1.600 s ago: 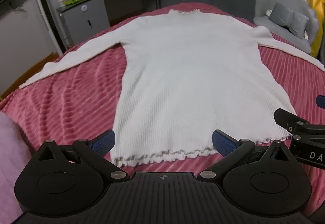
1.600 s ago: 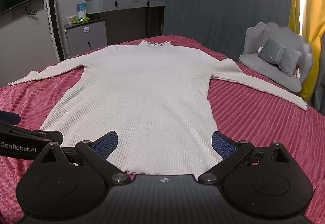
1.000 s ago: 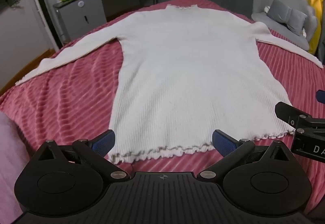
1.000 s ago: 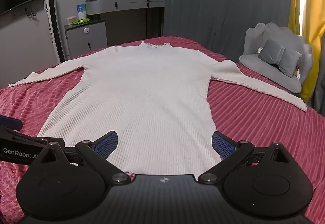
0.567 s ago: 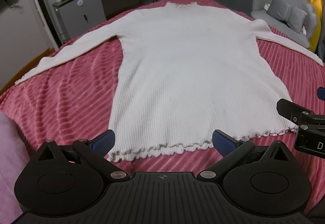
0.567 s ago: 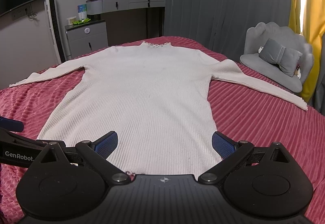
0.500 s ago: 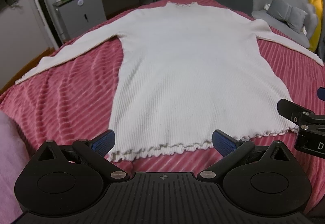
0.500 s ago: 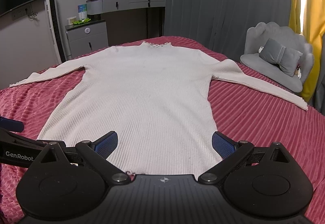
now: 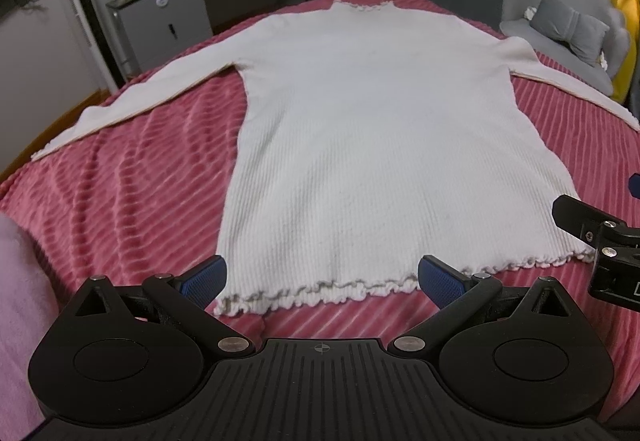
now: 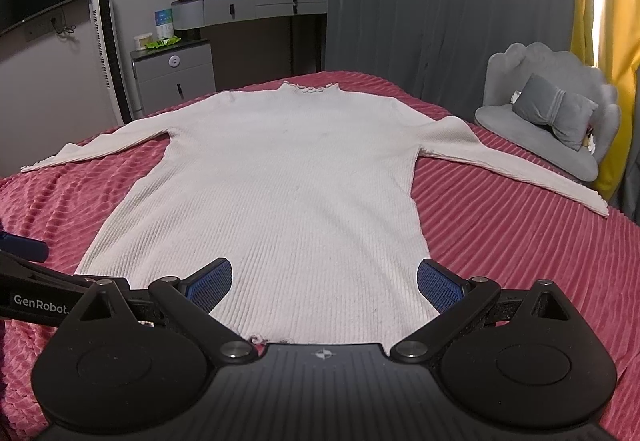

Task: Fold small clothes

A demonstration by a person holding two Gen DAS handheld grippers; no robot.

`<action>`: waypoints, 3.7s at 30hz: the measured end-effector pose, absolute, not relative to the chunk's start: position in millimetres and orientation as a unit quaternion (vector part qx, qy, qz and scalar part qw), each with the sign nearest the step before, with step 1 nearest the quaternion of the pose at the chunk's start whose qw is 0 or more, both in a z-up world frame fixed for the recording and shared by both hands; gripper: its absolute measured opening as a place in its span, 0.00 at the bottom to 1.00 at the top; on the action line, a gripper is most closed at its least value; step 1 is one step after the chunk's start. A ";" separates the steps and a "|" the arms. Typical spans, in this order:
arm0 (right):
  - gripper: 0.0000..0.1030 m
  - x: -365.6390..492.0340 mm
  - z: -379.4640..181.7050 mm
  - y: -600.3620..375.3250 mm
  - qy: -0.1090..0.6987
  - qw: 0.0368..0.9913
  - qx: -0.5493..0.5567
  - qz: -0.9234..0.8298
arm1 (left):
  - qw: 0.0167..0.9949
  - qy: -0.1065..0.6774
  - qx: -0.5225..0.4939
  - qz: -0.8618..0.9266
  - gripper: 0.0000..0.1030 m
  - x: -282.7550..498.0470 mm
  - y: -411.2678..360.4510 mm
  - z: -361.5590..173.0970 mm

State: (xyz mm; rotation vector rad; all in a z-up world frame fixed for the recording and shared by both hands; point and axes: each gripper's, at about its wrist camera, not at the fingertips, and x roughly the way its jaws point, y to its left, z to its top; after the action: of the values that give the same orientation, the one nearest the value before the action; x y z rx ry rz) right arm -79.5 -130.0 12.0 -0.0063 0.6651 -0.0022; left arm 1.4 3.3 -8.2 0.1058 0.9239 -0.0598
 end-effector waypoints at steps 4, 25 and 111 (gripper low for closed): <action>0.96 -79.4 12.0 -129.7 0.326 0.945 -0.006 -0.001 | 0.893 0.446 0.053 -0.029 1.00 1.2 3.3 -8.8; 0.96 -80.4 10.7 -130.7 0.322 0.947 -0.008 0.004 | 0.889 0.454 0.059 -0.028 1.00 1.9 4.3 -14.0; 0.79 30.8 -26.9 -449.7 0.249 0.860 0.395 -0.204 | 0.921 0.389 0.011 0.028 1.00 151.2 -11.1 47.2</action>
State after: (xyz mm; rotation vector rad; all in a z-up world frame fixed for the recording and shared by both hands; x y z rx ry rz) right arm 30.8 -449.7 -26.9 0.8300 0.5217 -0.4277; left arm 151.2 -11.1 47.2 0.0225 0.7997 0.0581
